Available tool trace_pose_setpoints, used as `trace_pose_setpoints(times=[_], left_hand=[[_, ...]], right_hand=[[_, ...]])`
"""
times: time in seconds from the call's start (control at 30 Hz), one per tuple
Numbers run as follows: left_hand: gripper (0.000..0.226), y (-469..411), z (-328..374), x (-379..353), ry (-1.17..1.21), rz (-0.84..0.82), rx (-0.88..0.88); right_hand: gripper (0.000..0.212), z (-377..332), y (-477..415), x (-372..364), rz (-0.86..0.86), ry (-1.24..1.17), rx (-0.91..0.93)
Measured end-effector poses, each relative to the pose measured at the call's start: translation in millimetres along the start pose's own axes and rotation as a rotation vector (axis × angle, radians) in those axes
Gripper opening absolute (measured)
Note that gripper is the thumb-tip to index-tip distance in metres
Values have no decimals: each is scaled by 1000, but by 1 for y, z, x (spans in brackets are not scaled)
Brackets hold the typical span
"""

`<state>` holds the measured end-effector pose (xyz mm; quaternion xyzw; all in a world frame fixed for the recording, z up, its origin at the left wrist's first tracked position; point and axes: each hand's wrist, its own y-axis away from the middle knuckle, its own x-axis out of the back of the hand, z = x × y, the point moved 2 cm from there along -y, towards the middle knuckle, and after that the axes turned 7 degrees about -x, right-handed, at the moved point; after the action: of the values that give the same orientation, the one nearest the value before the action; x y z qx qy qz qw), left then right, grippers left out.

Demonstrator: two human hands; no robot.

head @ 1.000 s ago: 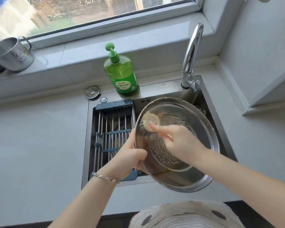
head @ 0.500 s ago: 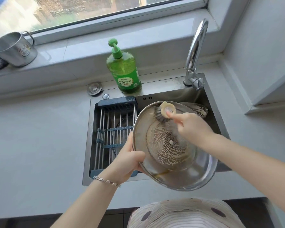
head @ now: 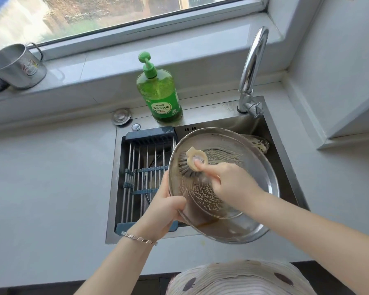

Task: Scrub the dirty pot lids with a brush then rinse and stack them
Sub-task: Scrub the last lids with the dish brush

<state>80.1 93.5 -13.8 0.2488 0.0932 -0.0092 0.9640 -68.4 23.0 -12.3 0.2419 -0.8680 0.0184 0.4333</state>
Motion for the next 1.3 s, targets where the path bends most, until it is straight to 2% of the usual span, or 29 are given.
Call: trace_pose_setpoints(times=[0.1,0.17,0.33,0.47,0.6,0.73,0.87,0.9,1.03,1.13,1.2,1.3], left_hand=[[83,6,3,8,-27,21,-9],[81,5,6,11,-28,53,-27],[85,5,6,9,-97,59,-3],[83,7,7,5,-67,32,-30],[87,0,11,6,-86,60,-59],[88,0,13,10,-99,72,-77],[86,-1,18,9,-102,105,-107],[87,0,18,10,-106,108,-105],[86,6,20,3,-169,26,-72],[88,7,19,-5,-184,-18,-36],[86,5,21,1,-149,45,-27],[80,4,28,12,-117,135,-33]], right_hand=[[42,44,-19,19,88,15,-249],[40,59,-16,19,92,49,-336],[43,49,17,-1,-121,-14,-218],[40,82,10,16,6,27,-365],[43,64,41,-9,-142,7,-226],[40,96,31,1,-43,102,-352],[45,69,52,-18,-181,67,-212],[45,68,53,-18,-186,86,-200],[41,93,22,-1,-30,152,-292],[46,95,9,7,2,310,-275],[48,95,14,10,-39,430,-236],[49,96,35,1,-219,479,-150]])
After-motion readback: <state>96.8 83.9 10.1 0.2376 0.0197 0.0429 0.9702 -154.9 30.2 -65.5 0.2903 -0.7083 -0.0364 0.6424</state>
